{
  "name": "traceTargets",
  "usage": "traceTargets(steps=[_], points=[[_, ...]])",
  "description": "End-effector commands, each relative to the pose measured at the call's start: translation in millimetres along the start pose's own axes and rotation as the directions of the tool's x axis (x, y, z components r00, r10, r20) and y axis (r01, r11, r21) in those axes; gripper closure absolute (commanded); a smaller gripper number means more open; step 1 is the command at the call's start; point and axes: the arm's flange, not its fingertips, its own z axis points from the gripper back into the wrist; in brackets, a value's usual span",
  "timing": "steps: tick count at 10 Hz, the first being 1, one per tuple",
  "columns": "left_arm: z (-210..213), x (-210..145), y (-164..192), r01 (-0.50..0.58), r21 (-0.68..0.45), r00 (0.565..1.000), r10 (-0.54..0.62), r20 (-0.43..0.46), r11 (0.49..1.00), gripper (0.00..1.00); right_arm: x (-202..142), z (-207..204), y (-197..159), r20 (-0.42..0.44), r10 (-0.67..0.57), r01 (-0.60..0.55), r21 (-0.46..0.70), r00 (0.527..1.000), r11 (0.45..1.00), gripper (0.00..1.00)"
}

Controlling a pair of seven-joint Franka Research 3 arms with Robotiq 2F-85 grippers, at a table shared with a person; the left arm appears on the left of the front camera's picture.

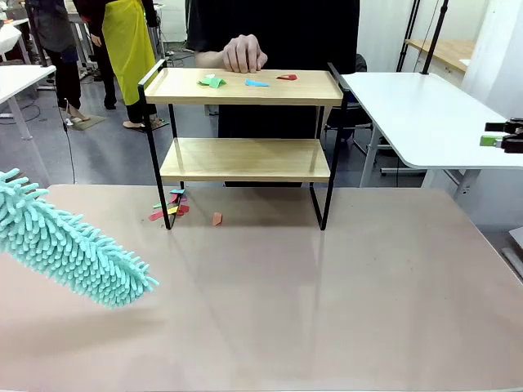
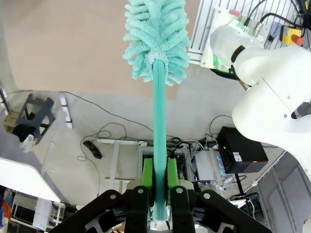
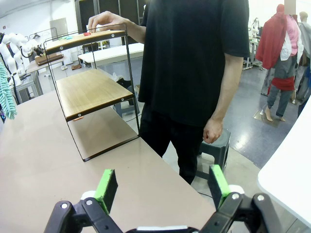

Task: Clean the shelf.
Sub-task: Clean the specific section of the Shelf indicated by the human with the Duster.

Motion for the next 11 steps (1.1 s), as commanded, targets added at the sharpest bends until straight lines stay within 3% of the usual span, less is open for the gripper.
traceTargets(steps=[1,2,3,4,6,7,9,11], points=[[1.7,-1.3,-2.7,-0.003,0.003,1.0,0.003,0.016,1.0,0.86,2.4,-0.4,1.3,-0.001,0.004,-0.004,0.001,1.0,1.0,0.0],[0.0,0.0,0.0,0.0,0.0,1.0,0.0,0.0,1.0,0.86,2.4,-0.4,1.3,-0.001,0.004,-0.004,0.001,1.0,1.0,0.0],[20.9,4.0,2.4,-0.038,0.061,0.959,0.019,0.281,0.997,0.86,2.4,-0.4,1.3,-0.001,0.004,-0.004,0.001,1.0,1.0,0.0],[40.5,8.3,-1.6,-0.009,0.105,0.916,-0.034,0.401,0.994,0.86,2.4,-0.4,1.3,-0.001,0.004,-0.004,0.001,1.0,1.0,0.0],[80.1,24.9,-5.3,0.062,0.196,0.832,-0.159,0.532,0.979,0.86,2.4,-0.4,1.3,-0.001,0.004,-0.004,0.001,1.0,1.0,0.0],[102.1,36.4,-5.5,0.048,0.233,0.772,-0.185,0.609,0.971,0.86,2.4,-0.4,1.3,-0.001,0.004,-0.004,0.001,1.0,1.0,0.0],[146.0,63.4,-13.4,-0.052,0.258,0.6,-0.177,0.78,0.965,0.86,2.4,-0.4,1.3,-0.001,0.004,-0.004,0.001,1.0,1.0,0.0],[175.0,95.3,-17.7,-0.198,0.192,0.525,-0.062,0.849,0.961,0.86,2.4,-0.4,1.3,-0.001,0.004,-0.004,0.001,1.0,1.0,0.0]])
